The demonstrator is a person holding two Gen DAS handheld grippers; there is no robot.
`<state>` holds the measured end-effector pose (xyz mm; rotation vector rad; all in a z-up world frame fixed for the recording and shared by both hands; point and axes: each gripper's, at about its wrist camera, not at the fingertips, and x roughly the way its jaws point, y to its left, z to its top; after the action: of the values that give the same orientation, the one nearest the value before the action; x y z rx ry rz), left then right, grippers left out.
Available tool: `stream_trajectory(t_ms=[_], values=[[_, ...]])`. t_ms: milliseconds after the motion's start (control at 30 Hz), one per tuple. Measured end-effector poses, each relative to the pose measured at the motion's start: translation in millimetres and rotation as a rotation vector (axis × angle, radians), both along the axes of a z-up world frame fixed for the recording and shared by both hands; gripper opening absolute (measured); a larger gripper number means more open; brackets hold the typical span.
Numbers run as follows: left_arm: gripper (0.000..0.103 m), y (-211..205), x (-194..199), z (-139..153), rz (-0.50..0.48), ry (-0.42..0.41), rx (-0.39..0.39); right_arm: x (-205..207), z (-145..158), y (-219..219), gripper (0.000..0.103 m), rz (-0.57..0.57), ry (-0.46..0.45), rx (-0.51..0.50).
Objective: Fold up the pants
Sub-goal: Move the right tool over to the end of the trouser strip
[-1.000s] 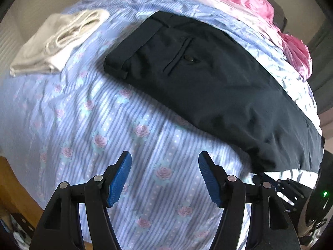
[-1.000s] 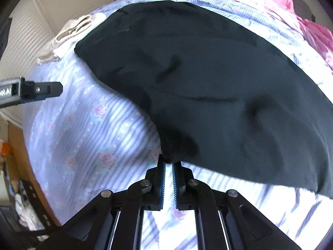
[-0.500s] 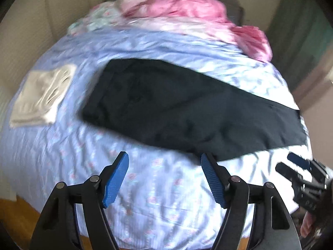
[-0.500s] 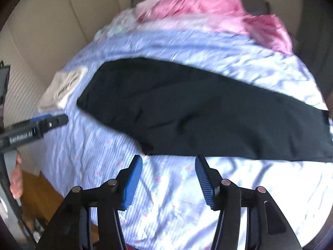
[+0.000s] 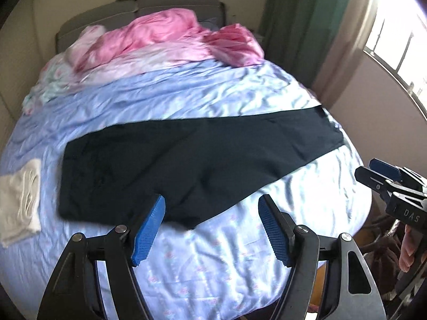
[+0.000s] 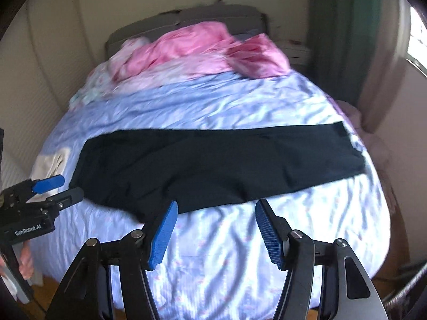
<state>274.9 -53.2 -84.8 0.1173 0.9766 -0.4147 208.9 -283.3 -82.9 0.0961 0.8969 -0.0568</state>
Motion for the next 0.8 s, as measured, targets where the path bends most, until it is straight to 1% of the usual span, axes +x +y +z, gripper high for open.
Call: stream_trajectory(t_ms=[33, 67, 100, 133, 200, 267, 367, 433, 500, 533, 567, 633, 800], values=[[0.073, -9.8, 0.6, 3.8, -0.013, -0.005, -0.001, -3.1, 3.2, -6.4, 0.062, -0.012, -0.006, 0.001], [0.074, -18.9, 0.8, 7.0, -0.024, -0.011, -0.005, -6.3, 6.4, -13.8, 0.065, -0.026, -0.013, 0.002], [0.079, -31.0, 0.9, 11.2, -0.041, -0.024, -0.012, -8.5, 8.9, -22.2, 0.068, -0.042, -0.019, 0.002], [0.081, -41.8, 0.6, 13.8, -0.054, -0.036, -0.010, -11.0, 10.7, -28.7, 0.071, -0.054, -0.025, 0.003], [0.081, -59.8, 0.5, 16.6, -0.075, -0.049, -0.009, -11.8, 10.8, -46.1, 0.071, -0.080, -0.027, 0.012], [0.081, -86.6, 2.5, 16.6, -0.093, -0.049, -0.008, -8.6, 8.0, -64.3, 0.071, -0.099, -0.018, 0.028], [0.081, -123.4, 6.1, 11.4, -0.105, -0.042, 0.001, 0.6, 0.7, -103.9, 0.071, -0.125, -0.009, 0.055], [0.081, -145.8, 10.4, 6.5, -0.089, -0.028, 0.011, 5.8, -5.1, -128.2, 0.071, -0.139, 0.005, 0.072], [0.081, -167.3, 16.0, 1.4, -0.069, -0.012, 0.000, 15.6, -12.6, -161.8, 0.071, -0.150, 0.019, 0.096], [0.081, -180.6, 19.7, -2.1, -0.050, -0.003, -0.003, 19.3, -15.2, -171.2, 0.071, -0.153, 0.023, 0.096], [0.081, -191.8, 22.5, -5.4, -0.034, 0.003, -0.003, 25.6, -20.0, -190.4, 0.071, -0.153, 0.030, 0.099], [0.081, -219.1, 31.2, -14.5, 0.001, 0.019, -0.001, 32.4, -27.5, -214.9, 0.071, -0.148, 0.045, 0.102], [0.081, -276.6, 51.6, -33.6, 0.037, 0.050, 0.016, 60.8, -45.6, -285.3, 0.071, -0.126, 0.085, 0.114]])
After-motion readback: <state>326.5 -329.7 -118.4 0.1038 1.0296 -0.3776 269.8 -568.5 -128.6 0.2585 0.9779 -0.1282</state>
